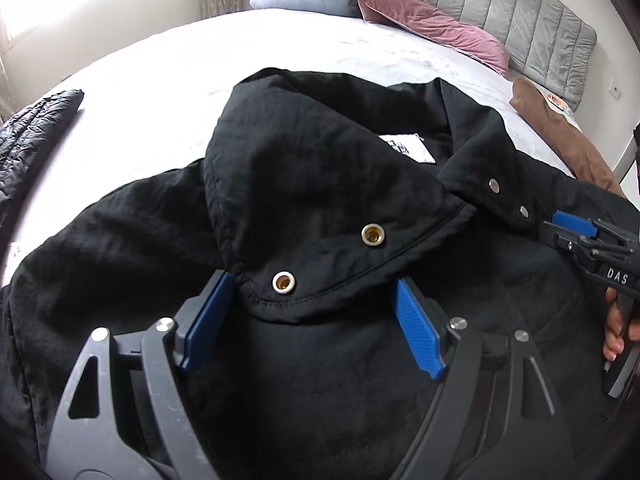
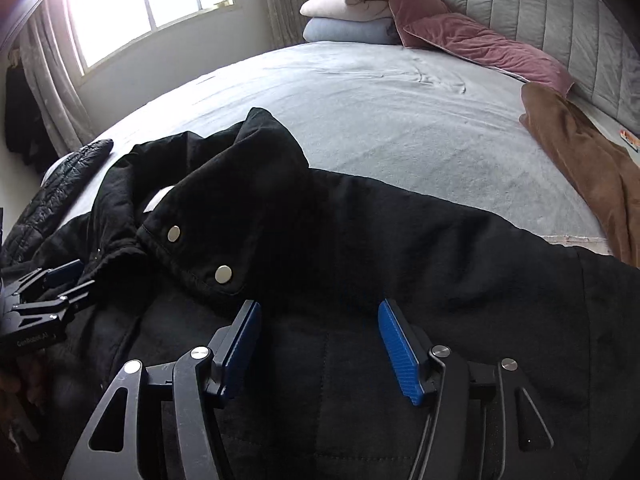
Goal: Fold large clothes
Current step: 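Lower the coat onto the bed and open both grippers, then grasp a coat sleeve with the right gripper and lift it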
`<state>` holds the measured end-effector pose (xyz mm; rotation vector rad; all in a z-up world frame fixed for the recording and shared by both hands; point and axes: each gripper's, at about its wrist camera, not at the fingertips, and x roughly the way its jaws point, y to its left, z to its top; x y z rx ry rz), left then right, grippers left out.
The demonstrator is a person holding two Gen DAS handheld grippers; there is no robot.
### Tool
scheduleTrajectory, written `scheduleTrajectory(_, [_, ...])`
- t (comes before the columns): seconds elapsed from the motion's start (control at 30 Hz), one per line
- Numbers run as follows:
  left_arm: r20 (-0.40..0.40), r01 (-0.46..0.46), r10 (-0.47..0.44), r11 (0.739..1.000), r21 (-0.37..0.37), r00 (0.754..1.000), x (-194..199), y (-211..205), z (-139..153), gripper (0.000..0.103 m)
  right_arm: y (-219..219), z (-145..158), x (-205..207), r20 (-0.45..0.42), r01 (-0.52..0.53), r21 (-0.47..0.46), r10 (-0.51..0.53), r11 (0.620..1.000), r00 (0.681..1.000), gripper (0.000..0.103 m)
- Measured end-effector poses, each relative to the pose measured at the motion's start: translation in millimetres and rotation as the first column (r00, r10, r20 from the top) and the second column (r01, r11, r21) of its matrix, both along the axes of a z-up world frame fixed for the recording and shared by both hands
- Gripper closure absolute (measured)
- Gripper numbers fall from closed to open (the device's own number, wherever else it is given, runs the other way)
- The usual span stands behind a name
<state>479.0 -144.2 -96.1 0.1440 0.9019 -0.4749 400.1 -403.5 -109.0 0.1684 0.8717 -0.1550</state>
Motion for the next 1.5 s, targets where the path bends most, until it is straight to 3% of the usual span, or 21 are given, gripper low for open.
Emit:
scheduleTrajectory(0.1, [-0.007, -0.015, 0.015, 1.0, -0.023, 1.0, -14.9, 8.1, 13.9, 0.022, -6.4, 17.5, -25.6, 0.04, 0.016, -0.037, -0.015, 0.999, 0.999, 0.041])
scheduleTrajectory(0.23, [0.016, -0.042, 0.043, 0.999, -0.029, 0.999, -58.9, 27.1, 44.4, 0.022, -18.7, 45.0, -78.7, 0.089, 0.065, -0.03, -0.063, 0.997, 0.994, 0.027])
scheduleTrajectory(0.37, [0.031, -0.083, 0.083, 0.996, -0.021, 0.996, -113.3, 55.7, 74.0, 0.012, -41.9, 66.8, -143.5, 0.097, 0.133, -0.036, -0.129, 0.99, 0.987, 0.023])
scheduleTrajectory(0.43, [0.004, -0.113, 0.113, 0.993, -0.039, 0.994, -136.3, 72.9, 85.2, 0.005, -59.3, 76.4, -175.0, 0.088, 0.179, -0.026, -0.176, 0.984, 0.98, 0.021])
scheduleTrajectory(0.53, [-0.046, -0.169, 0.166, 0.984, -0.054, 0.985, -166.1, 97.2, 96.5, 0.004, -84.6, 89.4, -220.4, 0.08, 0.252, -0.017, -0.25, 0.968, 0.965, 0.02])
scheduleTrajectory(0.7, [-0.118, -0.241, 0.232, 0.968, -0.068, 0.965, -208.0, 124.2, 107.9, 0.004, -135.5, 103.5, -292.4, 0.087, 0.425, 0.042, -0.427, 0.904, 0.9, 0.019])
scheduleTrajectory(0.9, [-0.108, -0.233, 0.224, 0.969, -0.079, 0.969, -250.4, 127.3, 118.5, 0.004, -194.5, 105.1, -368.0, 0.094, 0.655, 0.11, -0.664, 0.747, 0.742, 0.019])
scheduleTrajectory(1.0, [-0.118, -0.236, 0.222, 0.965, -0.118, 0.968, -266.1, 125.1, 120.9, 0.004, -215.7, 94.7, -393.5, 0.084, 0.7, 0.157, -0.715, 0.697, 0.694, 0.019])
scheduleTrajectory(1.2, [-0.119, -0.227, 0.209, 0.959, -0.171, 0.971, -281.7, 114.1, 122.7, 0.004, -258.6, 77.7, -429.6, 0.086, 0.697, 0.265, -0.737, 0.666, 0.671, 0.019])
scheduleTrajectory(1.37, [-0.063, -0.211, 0.203, 0.961, -0.177, 0.977, -287.2, 108.8, 116.9, 0.004, -294.0, 74.0, -452.6, 0.11, 0.698, 0.371, -0.775, 0.613, 0.622, 0.019])
scheduleTrajectory(1.5, [-0.091, -0.213, 0.2, 0.963, -0.167, 0.976, -281.5, 104.9, 104.9, 0.004, -313.7, 63.9, -455.6, 0.08, 0.693, 0.45, -0.799, 0.563, 0.596, 0.02])
